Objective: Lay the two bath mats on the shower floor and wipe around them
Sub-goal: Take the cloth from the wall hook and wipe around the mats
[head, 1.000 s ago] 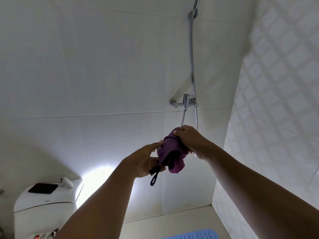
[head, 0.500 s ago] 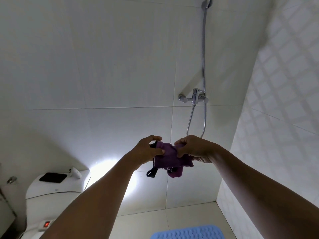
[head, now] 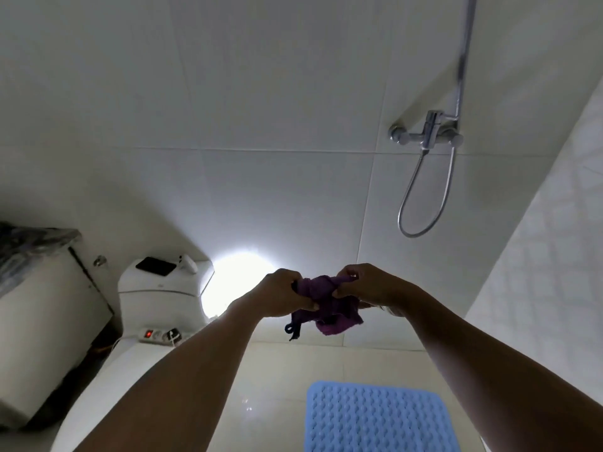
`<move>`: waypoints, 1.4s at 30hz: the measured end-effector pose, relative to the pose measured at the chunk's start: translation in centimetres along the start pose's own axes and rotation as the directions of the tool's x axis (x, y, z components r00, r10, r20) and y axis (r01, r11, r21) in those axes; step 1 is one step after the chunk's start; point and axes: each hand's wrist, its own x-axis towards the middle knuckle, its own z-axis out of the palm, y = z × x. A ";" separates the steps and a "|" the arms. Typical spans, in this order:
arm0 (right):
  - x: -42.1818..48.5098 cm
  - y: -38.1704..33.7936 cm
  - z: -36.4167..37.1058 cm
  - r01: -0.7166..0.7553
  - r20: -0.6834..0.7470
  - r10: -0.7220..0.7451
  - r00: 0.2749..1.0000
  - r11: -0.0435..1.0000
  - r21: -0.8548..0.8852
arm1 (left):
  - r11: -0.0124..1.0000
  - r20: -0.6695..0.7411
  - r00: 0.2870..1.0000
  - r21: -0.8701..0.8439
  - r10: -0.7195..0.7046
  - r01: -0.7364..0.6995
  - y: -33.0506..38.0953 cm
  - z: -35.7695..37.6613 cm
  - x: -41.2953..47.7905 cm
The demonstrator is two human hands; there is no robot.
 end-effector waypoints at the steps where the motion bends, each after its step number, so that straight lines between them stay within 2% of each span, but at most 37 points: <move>1: 0.6 1.2 0.2 -0.015 0.026 0.014 1.000 0.999 0.039 | 0.998 0.016 0.999 -0.044 -0.043 0.044 -0.7 0.5 0.2; 6: 3.7 8.2 2.6 -0.113 0.163 0.077 0.984 0.968 0.226 | 0.937 0.067 0.969 -0.250 -0.237 0.246 -5.6 5.8 0.2; 10: 5.6 16.7 7.7 -0.258 0.260 0.178 0.949 0.913 0.316 | 0.833 0.233 0.899 -0.344 -0.372 0.433 -12.0 13.3 -0.7; 15: 8.6 30.3 17.9 -0.428 0.312 0.361 0.879 0.885 0.183 | 0.703 0.375 0.792 -0.374 -0.483 0.605 -23.8 25.8 -1.0; 20: 13.3 47.2 31.2 -0.489 0.288 0.455 0.842 0.870 0.055 | 0.612 0.400 0.703 -0.348 -0.588 0.710 -40.5 41.7 -1.4; 24: 16.7 61.9 42.8 -0.465 0.309 0.460 0.832 0.883 -0.063 | 0.565 0.431 0.631 -0.287 -0.645 0.773 -54.1 54.7 -1.8; 29: 20.5 76.4 53.2 -0.345 0.323 0.417 0.850 0.903 -0.257 | 0.609 0.424 0.618 -0.176 -0.663 0.774 -66.8 67.7 -1.5; 34: 21.7 82.2 57.8 -0.220 0.332 0.345 0.878 0.907 -0.360 | 0.673 0.460 0.590 0.025 -0.664 0.739 -71.0 73.8 -2.1; 39: 20.6 82.6 59.3 -0.129 0.352 0.293 0.889 0.898 -0.422 | 0.689 0.425 0.552 0.320 -0.718 0.650 -70.2 73.5 -4.7; 40: 20.5 82.4 59.3 -0.107 0.375 0.288 0.881 0.894 -0.435 | 0.680 0.350 0.583 0.400 -0.733 0.615 -69.8 73.3 -5.0; 42: 20.8 82.1 59.4 -0.064 0.374 0.246 0.894 0.897 -0.438 | 0.678 0.095 0.753 0.519 -0.651 0.520 -69.8 73.9 -5.6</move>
